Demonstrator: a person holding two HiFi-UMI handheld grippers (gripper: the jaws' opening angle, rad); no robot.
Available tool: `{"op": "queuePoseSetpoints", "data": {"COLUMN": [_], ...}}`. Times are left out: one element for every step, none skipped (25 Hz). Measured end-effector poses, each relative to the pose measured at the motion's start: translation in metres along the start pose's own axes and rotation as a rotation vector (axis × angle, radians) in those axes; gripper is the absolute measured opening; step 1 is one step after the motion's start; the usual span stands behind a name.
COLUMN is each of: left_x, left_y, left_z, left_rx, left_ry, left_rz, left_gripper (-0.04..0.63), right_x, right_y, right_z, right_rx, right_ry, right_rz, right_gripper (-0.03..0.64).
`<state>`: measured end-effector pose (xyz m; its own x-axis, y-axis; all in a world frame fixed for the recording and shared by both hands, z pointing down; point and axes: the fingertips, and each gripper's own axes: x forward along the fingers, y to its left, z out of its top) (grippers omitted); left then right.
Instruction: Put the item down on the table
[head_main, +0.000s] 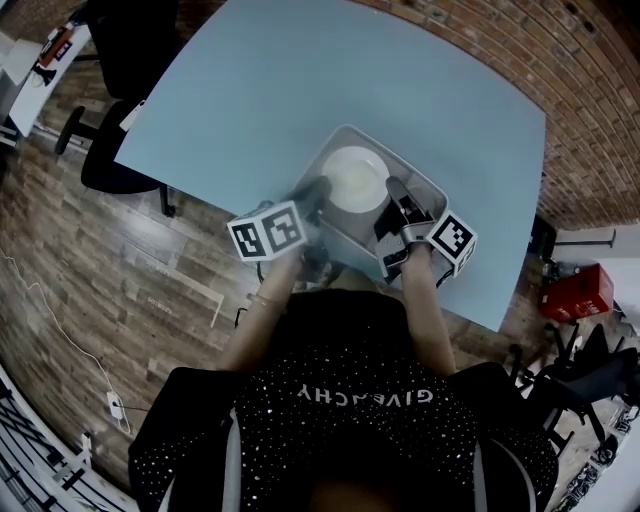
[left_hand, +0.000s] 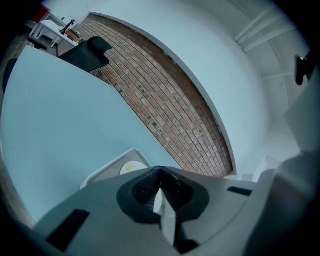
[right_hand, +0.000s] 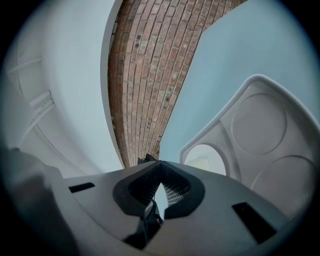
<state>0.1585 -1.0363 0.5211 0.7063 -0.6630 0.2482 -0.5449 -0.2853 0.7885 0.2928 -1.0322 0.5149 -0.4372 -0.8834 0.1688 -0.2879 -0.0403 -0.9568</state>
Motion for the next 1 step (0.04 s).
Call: {"op": "queuePoseSetpoints", "data": {"left_x": [-0.0005], "left_y": [0.0011], "left_z": [0.0008], "left_rx": [-0.001], "left_ry": [-0.002], "left_rz": [0.001], "left_gripper": [0.011], "right_x": [0.0003], "right_y": [-0.0017], "right_z": [-0.0017], "right_rx": [0.003], "right_ry": [0.003], "right_rz": [-0.004], "right_gripper": [0.012]}}
